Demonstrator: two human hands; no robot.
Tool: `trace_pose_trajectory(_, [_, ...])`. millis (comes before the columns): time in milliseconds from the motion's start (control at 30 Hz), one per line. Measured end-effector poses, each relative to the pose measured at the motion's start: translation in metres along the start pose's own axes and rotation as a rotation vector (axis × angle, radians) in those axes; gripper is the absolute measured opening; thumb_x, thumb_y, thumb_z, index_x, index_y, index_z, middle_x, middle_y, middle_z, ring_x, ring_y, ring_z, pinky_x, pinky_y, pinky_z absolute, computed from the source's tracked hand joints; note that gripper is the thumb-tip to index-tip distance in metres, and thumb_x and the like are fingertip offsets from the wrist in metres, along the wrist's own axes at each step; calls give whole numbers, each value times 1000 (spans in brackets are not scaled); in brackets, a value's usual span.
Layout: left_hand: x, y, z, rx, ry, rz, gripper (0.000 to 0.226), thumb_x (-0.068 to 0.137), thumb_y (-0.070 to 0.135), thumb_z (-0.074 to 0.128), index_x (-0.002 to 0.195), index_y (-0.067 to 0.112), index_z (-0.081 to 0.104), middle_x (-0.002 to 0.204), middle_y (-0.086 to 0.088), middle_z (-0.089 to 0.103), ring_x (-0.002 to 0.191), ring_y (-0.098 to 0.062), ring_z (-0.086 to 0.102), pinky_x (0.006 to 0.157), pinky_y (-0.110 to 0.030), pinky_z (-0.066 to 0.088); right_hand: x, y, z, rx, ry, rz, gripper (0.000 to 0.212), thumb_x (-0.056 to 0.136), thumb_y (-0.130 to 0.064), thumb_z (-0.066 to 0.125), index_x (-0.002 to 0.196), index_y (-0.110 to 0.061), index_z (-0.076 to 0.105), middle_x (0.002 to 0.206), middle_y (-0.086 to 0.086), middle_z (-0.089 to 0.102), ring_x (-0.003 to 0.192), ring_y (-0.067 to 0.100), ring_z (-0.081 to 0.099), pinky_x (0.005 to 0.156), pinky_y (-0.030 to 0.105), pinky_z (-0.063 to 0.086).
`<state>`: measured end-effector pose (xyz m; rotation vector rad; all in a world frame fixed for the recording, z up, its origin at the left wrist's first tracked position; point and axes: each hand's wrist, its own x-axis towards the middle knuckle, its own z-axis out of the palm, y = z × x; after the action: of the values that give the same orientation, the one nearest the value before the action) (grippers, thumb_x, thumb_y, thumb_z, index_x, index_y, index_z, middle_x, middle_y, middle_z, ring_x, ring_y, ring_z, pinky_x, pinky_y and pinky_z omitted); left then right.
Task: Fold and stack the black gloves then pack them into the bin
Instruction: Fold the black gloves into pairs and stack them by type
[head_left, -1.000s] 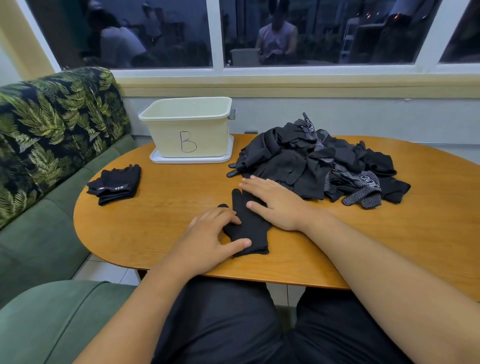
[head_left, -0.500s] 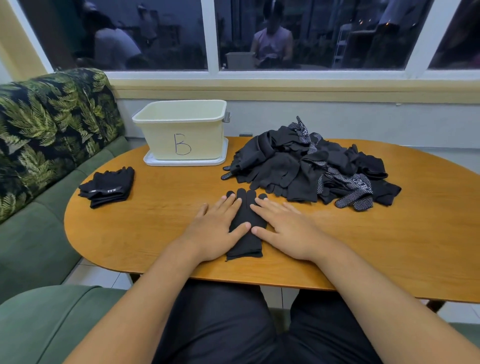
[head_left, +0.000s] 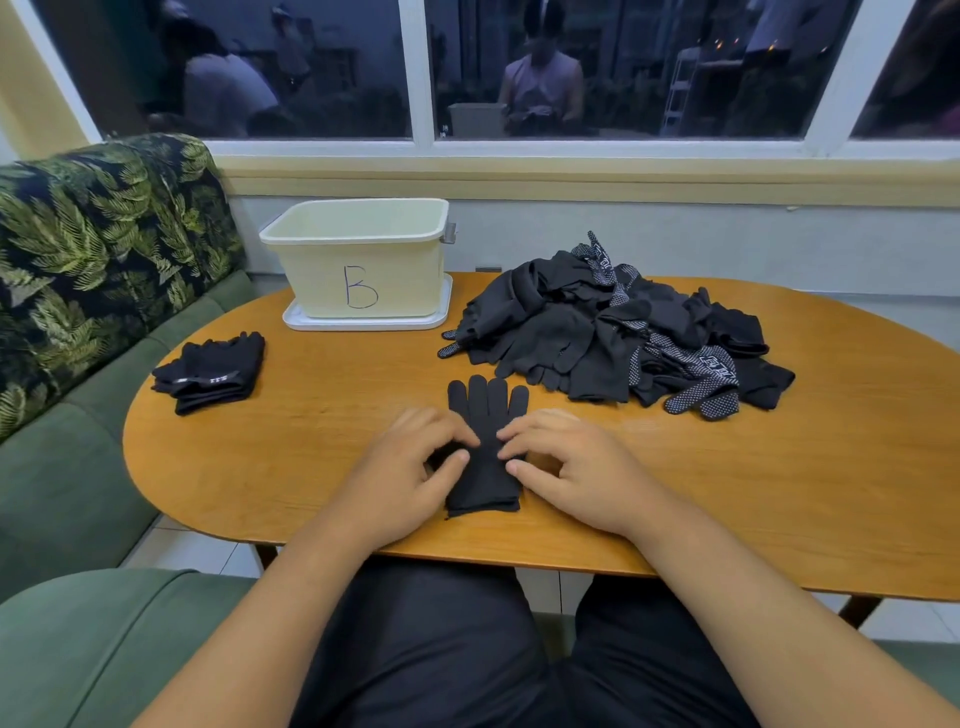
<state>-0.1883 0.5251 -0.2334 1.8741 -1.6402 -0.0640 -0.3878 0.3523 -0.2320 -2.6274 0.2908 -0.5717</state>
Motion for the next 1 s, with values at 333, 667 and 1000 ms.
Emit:
trace_pose_trajectory(333, [-20,7,-6,45,-159,77,23,94,59,70,112,45,64,115,28,56,115,0,50,98,-31,47,-13,-13,0,-23,-77,-121,18,97,-43,72,107,-30,79,116,-22,70,111,0,62,93,30,54])
trace_pose_trajectory(667, [-22,11,-8,21,-158,54,56,93,47,73,145,38,54,150,28,49,144,2,42,118,-36,41,-16,-16,-2,66,51,-60,7,96,-29,69,97,-32,63,113,-21,69,107,5,66,90,34,55])
trace_pose_trajectory(1000, [-13,11,3,-53,-77,-106,28,101,55,61,111,32,74,94,16,71,94,-6,63,83,-38,53,-18,-22,-9,366,108,96,10,109,-25,58,103,-32,60,73,-18,63,71,4,59,70,24,45])
